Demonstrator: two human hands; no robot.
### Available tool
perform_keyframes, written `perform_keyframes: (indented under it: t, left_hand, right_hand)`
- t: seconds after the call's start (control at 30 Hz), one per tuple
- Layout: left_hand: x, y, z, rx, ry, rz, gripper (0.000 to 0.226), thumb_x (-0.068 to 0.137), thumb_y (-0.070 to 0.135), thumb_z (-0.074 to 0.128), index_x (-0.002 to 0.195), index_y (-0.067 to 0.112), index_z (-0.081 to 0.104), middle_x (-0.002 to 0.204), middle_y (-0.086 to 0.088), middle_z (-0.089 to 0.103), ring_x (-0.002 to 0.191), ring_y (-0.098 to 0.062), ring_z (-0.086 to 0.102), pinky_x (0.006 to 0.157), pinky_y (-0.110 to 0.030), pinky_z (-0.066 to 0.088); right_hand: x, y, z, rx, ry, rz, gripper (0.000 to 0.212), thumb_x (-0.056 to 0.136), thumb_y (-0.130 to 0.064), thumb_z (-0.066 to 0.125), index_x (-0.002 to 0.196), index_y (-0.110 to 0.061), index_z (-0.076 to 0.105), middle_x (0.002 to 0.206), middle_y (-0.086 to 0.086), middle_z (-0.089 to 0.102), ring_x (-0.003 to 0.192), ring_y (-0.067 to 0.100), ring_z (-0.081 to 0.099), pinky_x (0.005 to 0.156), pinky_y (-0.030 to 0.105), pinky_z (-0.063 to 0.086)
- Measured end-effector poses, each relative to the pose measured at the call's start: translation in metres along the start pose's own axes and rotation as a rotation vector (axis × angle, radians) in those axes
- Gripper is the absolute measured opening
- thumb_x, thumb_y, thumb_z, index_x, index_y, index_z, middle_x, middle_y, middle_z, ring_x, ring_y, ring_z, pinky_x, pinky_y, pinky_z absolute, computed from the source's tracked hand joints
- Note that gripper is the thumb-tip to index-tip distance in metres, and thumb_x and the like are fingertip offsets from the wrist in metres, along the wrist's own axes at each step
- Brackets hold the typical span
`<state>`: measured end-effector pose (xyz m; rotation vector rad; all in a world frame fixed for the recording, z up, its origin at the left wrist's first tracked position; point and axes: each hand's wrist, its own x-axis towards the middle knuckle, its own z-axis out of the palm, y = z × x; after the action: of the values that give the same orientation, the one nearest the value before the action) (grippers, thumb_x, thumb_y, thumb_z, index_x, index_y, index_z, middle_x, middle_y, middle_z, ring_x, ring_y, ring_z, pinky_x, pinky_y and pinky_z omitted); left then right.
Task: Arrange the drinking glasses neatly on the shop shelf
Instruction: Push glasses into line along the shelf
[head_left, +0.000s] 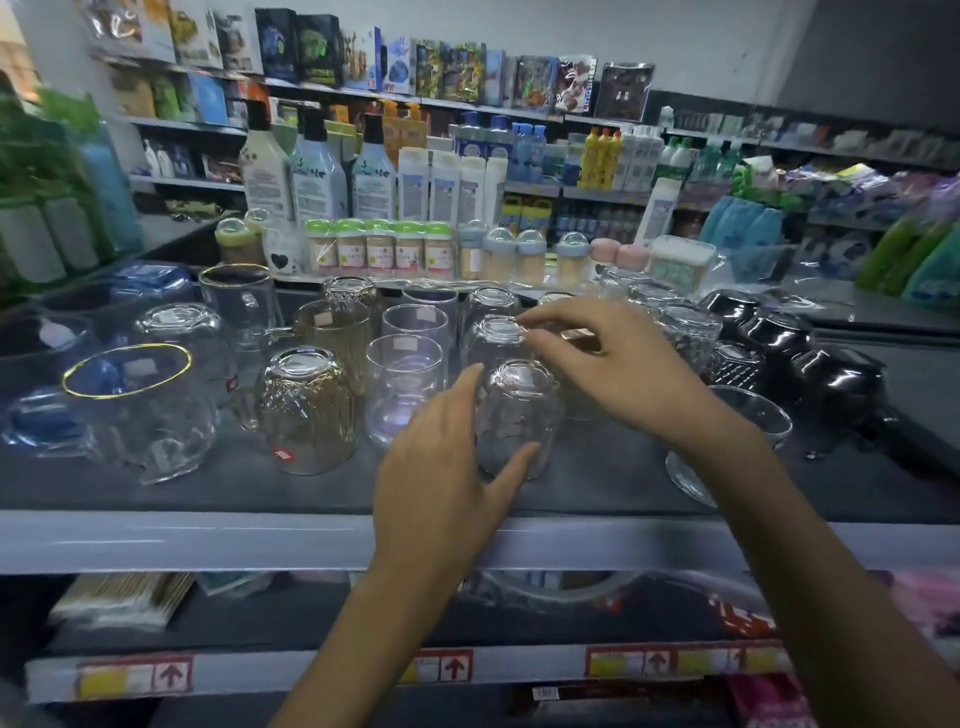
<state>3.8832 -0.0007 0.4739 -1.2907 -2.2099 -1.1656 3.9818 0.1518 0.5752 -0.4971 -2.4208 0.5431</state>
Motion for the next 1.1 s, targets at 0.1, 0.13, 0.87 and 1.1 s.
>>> perform_keyframes:
  t: [0.1, 0.13, 0.87, 1.1]
  left_hand:
    - [0.006, 0.004, 0.001, -0.025, -0.058, 0.078, 0.084, 0.082, 0.068, 0.066, 0.152, 0.031, 0.039, 0.139, 0.005, 0.055, 0.119, -0.018, 0.059, 0.090, -0.035, 0.056]
    - [0.008, 0.005, 0.002, -0.024, -0.077, 0.082, 0.083, 0.081, 0.069, 0.066, 0.151, 0.036, 0.037, 0.140, 0.005, 0.052, 0.118, -0.018, 0.059, 0.087, -0.036, 0.057]
    - [0.004, -0.003, 0.010, 0.107, -0.073, 0.062, 0.078, 0.089, 0.071, 0.056, 0.157, 0.043, 0.028, 0.145, 0.008, 0.047, 0.101, -0.011, 0.064, 0.060, -0.025, 0.053]
    - [0.004, -0.001, 0.009, 0.119, -0.082, 0.057, 0.078, 0.089, 0.072, 0.057, 0.157, 0.042, 0.030, 0.141, 0.008, 0.050, 0.099, -0.009, 0.064, 0.057, -0.018, 0.043]
  right_hand:
    - [0.034, -0.003, -0.004, -0.155, -0.119, -0.019, 0.026, 0.097, -0.029, 0.070, 0.123, -0.028, 0.074, 0.111, -0.012, 0.073, 0.097, 0.005, 0.067, 0.095, 0.031, 0.054]
    - [0.043, -0.004, -0.005, -0.205, -0.174, -0.018, 0.030, 0.096, -0.029, 0.072, 0.125, -0.028, 0.073, 0.112, -0.011, 0.071, 0.097, 0.006, 0.065, 0.092, 0.028, 0.053]
    - [0.066, 0.029, 0.016, -0.308, -0.235, 0.048, 0.042, 0.085, -0.036, 0.083, 0.125, -0.028, 0.074, 0.112, 0.000, 0.074, 0.099, 0.014, 0.067, 0.090, 0.033, 0.054]
    - [0.062, 0.027, 0.016, -0.306, -0.206, 0.043, 0.045, 0.084, -0.037, 0.083, 0.125, -0.021, 0.071, 0.115, 0.004, 0.072, 0.102, 0.017, 0.067, 0.093, 0.033, 0.054]
